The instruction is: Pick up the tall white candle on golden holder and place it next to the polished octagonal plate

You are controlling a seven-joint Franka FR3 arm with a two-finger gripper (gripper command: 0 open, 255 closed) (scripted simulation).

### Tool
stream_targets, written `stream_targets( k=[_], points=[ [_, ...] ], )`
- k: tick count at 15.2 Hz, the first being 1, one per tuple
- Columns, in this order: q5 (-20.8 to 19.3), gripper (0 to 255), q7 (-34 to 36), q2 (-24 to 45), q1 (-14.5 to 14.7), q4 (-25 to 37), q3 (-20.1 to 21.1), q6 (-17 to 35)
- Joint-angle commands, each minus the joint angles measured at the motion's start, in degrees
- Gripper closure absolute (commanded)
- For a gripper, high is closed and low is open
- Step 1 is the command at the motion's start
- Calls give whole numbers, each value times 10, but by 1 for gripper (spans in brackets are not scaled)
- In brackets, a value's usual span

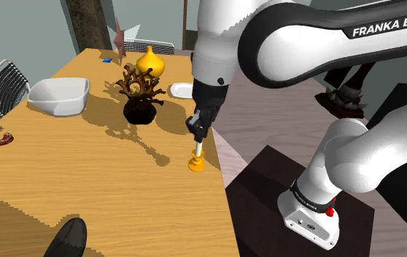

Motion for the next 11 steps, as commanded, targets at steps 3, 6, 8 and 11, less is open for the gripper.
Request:
stream_targets(
  k=[3, 6, 8, 11],
  points=[
    [-3, 255, 2, -3, -1, 29, -4, -32],
    [-6, 255, 2, -4, -2, 50, -8, -55],
    [-8, 255, 2, -5, -3, 65, -11, -70],
    [-10, 255, 3, -5, -5, 88, -14, -93]
  ],
)
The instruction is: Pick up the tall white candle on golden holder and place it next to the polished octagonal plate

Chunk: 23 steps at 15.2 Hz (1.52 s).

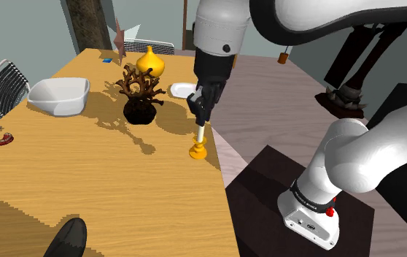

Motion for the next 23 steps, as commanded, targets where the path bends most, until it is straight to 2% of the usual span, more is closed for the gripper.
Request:
stream_targets(
  k=[1, 10, 17, 23],
  points=[
    [-2, 255, 1, 1, -1, 17, -2, -16],
    [-10, 255, 4, 9, -5, 90, -10, -81],
    [-47, 255, -82, 51, -41, 111, -73, -69],
    [-74, 255, -150, 107, -71, 154, -120, -61]
  ],
)
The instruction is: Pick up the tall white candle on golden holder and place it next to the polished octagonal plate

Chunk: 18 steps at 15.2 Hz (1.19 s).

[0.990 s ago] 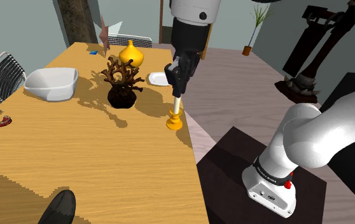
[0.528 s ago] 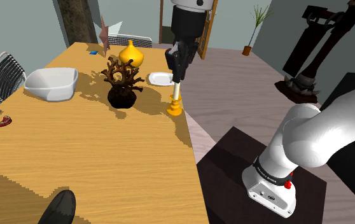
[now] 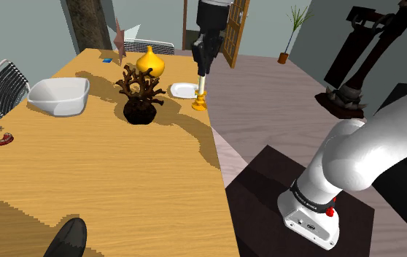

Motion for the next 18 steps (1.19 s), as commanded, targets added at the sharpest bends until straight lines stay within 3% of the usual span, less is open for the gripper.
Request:
stream_targets(
  k=[1, 10, 18],
  points=[
    [-8, 255, -23, 22, -10, 19, -15, 2],
    [-32, 255, -116, 140, -52, 137, -74, -1],
    [-35, 255, -192, 276, -89, 302, -113, -30]
  ],
)
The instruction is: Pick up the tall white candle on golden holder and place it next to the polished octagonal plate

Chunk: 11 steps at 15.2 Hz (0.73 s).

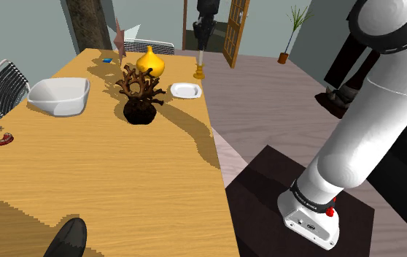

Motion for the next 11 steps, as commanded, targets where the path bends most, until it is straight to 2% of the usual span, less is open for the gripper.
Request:
stream_targets(
  k=[1, 5, 11],
  points=[
    [1, 255, -18, 40, -9, 54, -8, -14],
    [6, 255, -47, 117, -28, 160, -19, -44],
    [5, 255, -47, 102, -28, 92, -19, 9]
  ],
)
